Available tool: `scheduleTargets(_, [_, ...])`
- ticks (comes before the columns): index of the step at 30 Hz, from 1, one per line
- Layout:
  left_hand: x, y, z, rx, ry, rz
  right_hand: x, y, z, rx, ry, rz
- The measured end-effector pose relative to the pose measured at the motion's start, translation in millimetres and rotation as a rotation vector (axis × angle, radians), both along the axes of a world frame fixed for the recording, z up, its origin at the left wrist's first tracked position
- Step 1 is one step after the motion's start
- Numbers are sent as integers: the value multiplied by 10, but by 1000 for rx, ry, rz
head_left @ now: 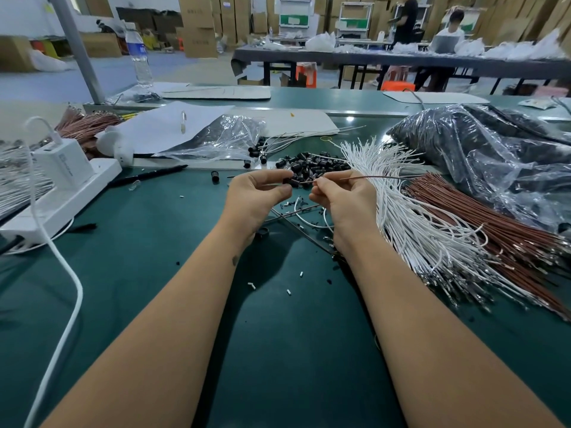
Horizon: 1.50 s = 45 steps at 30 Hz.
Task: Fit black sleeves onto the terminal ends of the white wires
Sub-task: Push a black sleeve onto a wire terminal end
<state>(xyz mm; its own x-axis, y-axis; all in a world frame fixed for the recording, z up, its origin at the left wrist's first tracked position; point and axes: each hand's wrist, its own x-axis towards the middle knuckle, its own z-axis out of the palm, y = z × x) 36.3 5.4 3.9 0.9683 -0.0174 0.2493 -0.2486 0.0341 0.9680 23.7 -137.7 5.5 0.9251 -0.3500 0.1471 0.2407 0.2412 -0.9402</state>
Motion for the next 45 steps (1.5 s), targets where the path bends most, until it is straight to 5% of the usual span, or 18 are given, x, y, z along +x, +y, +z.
scheduleTargets(11, [-8, -47, 12, -143, 71, 38, -31, 40, -12, -196, -52, 73])
scheduleTargets(18, [-11, 0, 27, -61, 50, 113, -44, 45, 3, -250, -48, 109])
scheduleTargets(26, [-25, 55, 46, 172, -104, 125, -60, 45, 34, -244, -17, 209])
scheduleTargets(30, [70, 289, -15, 357, -50, 479, -24, -43, 28, -61, 46, 84])
scheduleTargets(34, [33, 402, -18, 677, -147, 722, -10, 0, -8, -151, 52, 72])
scheduleTargets(38, [-28, 139, 57, 749, -566, 399, -4, 43, -3, -192, 26, 101])
scheduleTargets(41, [-48, -30, 34, 779, -586, 240, -6, 65, -2, -200, 1, 122])
scheduleTargets(45, [-5, 31, -27, 719, -451, 300, -26, 65, 7, -171, 6, 111])
